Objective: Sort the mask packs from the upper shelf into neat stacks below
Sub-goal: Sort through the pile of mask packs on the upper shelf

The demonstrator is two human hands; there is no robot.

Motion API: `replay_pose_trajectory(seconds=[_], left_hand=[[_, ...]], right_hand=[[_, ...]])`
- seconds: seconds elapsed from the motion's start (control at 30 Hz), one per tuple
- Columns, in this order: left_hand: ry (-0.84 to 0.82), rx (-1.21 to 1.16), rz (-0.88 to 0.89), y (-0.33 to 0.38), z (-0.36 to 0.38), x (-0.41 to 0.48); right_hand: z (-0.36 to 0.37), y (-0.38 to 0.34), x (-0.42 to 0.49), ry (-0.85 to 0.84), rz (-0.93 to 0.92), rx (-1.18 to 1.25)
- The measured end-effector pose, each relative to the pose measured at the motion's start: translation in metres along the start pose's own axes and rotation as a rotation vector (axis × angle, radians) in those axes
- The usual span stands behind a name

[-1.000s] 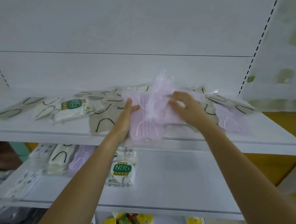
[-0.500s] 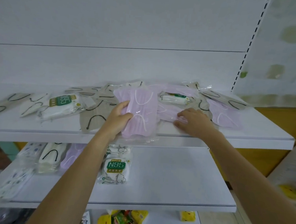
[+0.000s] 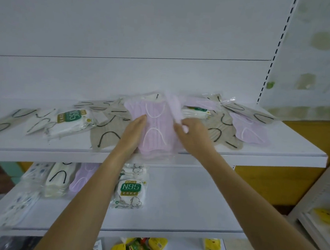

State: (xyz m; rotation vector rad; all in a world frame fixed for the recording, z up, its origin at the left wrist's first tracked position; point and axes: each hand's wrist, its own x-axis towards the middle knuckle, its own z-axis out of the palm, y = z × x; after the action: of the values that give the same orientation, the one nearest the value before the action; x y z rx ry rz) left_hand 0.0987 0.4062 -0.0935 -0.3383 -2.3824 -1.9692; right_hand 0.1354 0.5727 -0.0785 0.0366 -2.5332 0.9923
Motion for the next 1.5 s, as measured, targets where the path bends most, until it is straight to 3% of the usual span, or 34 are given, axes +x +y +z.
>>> replay_pose_trajectory(seconds=[0.1, 0.17, 0.23, 0.3, 0.37, 0.5, 0.57, 0.7, 0.9, 0.97, 1.03, 1.07, 1.13, 1.23, 1.4, 1.5], left_hand=[[-0.062, -0.066, 0.015, 0.004, 0.001, -0.003], [-0.064, 0.012, 0.045, 0.002, 0.0, -0.004], [-0.037, 0.097, 0.064, -0.001, -0.002, -0.001], [-0.009, 0.08, 0.034, -0.004, -0.004, 0.003], [0.038, 0.003, 0.0, -0.007, -0.005, 0.005], [0.13, -0.063, -0.087, -0.011, -0.008, 0.01], [0.142, -0.055, -0.106, -0.014, -0.01, 0.014], [0.142, -0.086, -0.108, -0.012, -0.008, 0.012], [0.11, -0.076, -0.101, -0.011, -0.008, 0.011], [0.08, -0.057, -0.082, -0.011, -0.007, 0.01], [0.075, -0.032, -0.057, -0.01, -0.007, 0.009], [0.084, -0.031, -0.045, -0.01, -0.007, 0.01], [0.105, -0.052, -0.014, -0.012, -0.007, 0.01], [0.138, -0.064, 0.032, -0.011, -0.007, 0.006], [0.204, -0.124, 0.002, -0.009, -0.003, 0.003], [0.169, -0.121, -0.012, -0.01, -0.001, 0.002]], right_hand=[[0.017, -0.018, -0.012, -0.243, -0.102, 0.026], [0.017, -0.021, -0.013, -0.314, -0.149, 0.117], [0.011, -0.018, -0.01, -0.317, -0.082, 0.291], [0.0, -0.011, -0.004, -0.192, 0.018, 0.44], [-0.009, 0.002, 0.002, -0.089, 0.025, 0.269], [-0.006, 0.029, -0.002, -0.357, -0.031, -0.103], [0.0, 0.034, -0.01, -0.365, -0.091, -0.258], [0.0, 0.039, -0.021, -0.217, -0.162, -0.497], [-0.014, 0.056, -0.024, 0.063, -0.062, -0.743], [-0.016, 0.059, -0.024, 0.048, -0.128, -0.607], [-0.015, 0.057, -0.025, -0.156, -0.201, -0.463], [-0.014, 0.055, -0.027, -0.256, -0.221, -0.457], [-0.012, 0.054, -0.028, -0.282, -0.261, -0.491], [-0.014, 0.055, -0.027, -0.128, -0.223, -0.388], [-0.03, 0.036, -0.012, 0.113, 0.218, 0.083], [-0.04, 0.02, -0.007, 0.345, 0.284, 0.334]])
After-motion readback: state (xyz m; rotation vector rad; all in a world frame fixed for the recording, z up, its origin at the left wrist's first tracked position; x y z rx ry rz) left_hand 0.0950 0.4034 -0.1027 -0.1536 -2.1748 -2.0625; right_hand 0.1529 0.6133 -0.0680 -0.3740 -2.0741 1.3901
